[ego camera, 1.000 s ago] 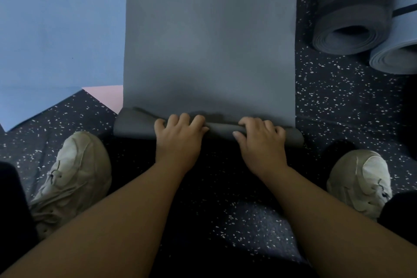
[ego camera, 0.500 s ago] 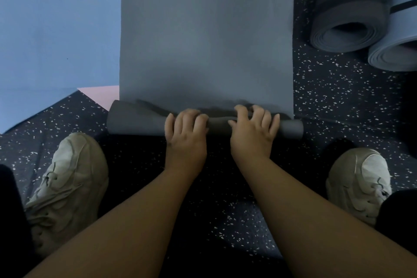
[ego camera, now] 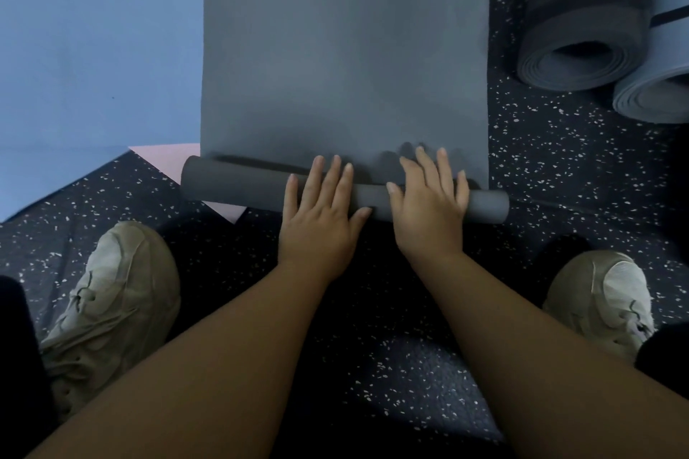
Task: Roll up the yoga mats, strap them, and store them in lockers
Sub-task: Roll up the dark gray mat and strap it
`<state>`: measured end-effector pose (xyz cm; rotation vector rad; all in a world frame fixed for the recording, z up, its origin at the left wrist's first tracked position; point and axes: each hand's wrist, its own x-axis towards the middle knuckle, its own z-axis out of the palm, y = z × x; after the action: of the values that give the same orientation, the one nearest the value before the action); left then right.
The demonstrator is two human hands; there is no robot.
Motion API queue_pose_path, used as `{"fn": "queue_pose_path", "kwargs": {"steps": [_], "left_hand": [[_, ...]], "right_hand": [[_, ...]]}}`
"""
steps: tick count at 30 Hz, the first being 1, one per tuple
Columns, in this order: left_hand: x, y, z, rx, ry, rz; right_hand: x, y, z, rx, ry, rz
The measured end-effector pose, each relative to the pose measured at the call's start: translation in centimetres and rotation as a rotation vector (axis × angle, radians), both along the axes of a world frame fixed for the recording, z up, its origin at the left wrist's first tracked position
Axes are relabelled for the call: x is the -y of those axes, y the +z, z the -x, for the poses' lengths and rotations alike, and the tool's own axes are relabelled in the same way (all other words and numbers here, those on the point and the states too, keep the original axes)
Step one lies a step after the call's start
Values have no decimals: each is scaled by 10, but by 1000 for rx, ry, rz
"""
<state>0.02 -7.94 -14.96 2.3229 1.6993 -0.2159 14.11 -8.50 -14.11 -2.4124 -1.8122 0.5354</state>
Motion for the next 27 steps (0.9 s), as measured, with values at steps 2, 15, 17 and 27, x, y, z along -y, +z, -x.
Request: {"fn": "queue_pose_path", "kwargs": {"steps": [2,15,17,27], "left_hand": [[-7,1,-1,0,-15,-9],[-62,19,-15,20,-18,63],[-69,22,-17,23,-27,46],[-44,13,-4,58,-132,-38]], "right_hand": [[17,-6,0,23,45,-152],[4,-8,-2,60,122,149],[-8,-2,-4,40,108,204],[-72,20,-25,48,202,399]]}}
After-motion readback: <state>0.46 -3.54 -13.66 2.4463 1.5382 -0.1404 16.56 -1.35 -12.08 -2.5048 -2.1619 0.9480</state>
